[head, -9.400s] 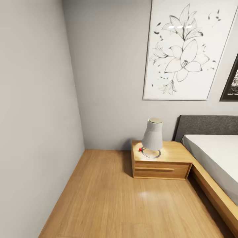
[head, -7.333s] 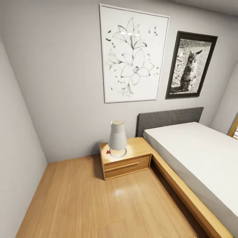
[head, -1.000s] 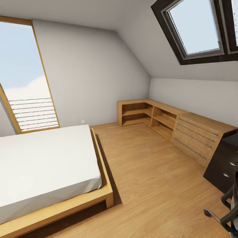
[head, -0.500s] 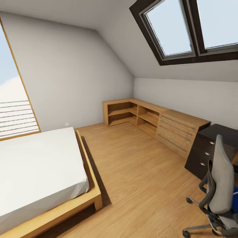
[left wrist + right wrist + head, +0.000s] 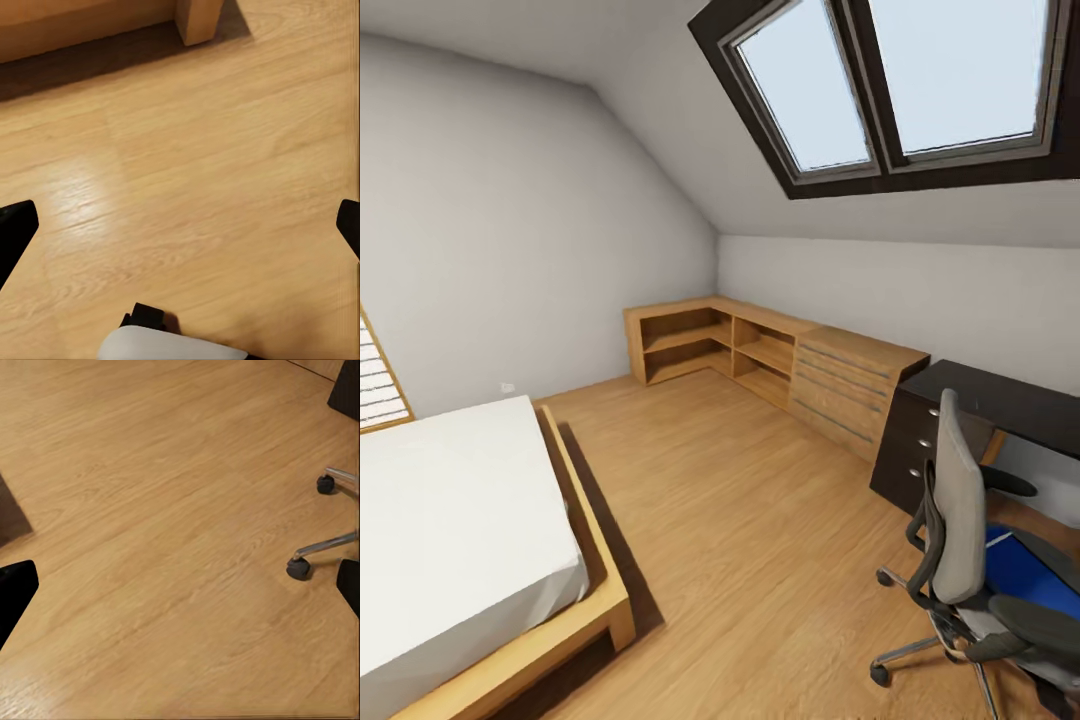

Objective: In the bedroom, organize the workspace by keeping the computer under the desk, ensuring the monitor is on the desk, placing the keyboard on the desk next to the monitor, placing the mouse on the desk next to the keyboard, moving the folder from the swivel chair onto the desk next to the mouse, stacking the notebook on top of the folder with the pen on top of the notebook, and positioning the swivel chair next to the desk.

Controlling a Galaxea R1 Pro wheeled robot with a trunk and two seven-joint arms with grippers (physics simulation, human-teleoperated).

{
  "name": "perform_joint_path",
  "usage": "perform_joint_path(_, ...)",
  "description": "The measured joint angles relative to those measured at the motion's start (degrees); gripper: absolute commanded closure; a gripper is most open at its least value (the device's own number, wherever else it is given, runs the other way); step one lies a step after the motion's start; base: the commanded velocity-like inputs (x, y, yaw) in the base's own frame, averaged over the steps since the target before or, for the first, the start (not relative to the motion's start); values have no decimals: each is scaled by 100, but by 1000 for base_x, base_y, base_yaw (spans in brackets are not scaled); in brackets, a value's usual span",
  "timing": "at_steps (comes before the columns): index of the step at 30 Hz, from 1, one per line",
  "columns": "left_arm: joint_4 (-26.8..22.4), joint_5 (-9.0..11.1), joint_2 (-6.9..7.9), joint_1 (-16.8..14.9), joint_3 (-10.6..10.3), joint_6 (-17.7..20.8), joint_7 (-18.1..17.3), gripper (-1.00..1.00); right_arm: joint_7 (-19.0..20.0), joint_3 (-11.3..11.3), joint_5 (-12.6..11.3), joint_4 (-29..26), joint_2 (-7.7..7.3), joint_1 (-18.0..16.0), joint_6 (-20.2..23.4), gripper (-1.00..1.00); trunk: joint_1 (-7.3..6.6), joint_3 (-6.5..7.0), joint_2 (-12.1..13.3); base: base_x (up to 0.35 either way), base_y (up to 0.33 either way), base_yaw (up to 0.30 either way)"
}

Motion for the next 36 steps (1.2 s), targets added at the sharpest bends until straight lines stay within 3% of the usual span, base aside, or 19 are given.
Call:
perform_joint_path(14,-1,-3,0,2,10,-2,2,-100,4,0,1,8,3,0,-8,-100,0,0,0,0,37,-300)
perform_joint_path(36,-2,-2,0,4,15,0,0,-100,7,0,8,12,8,0,-1,-100,0,0,0,0,277,-300)
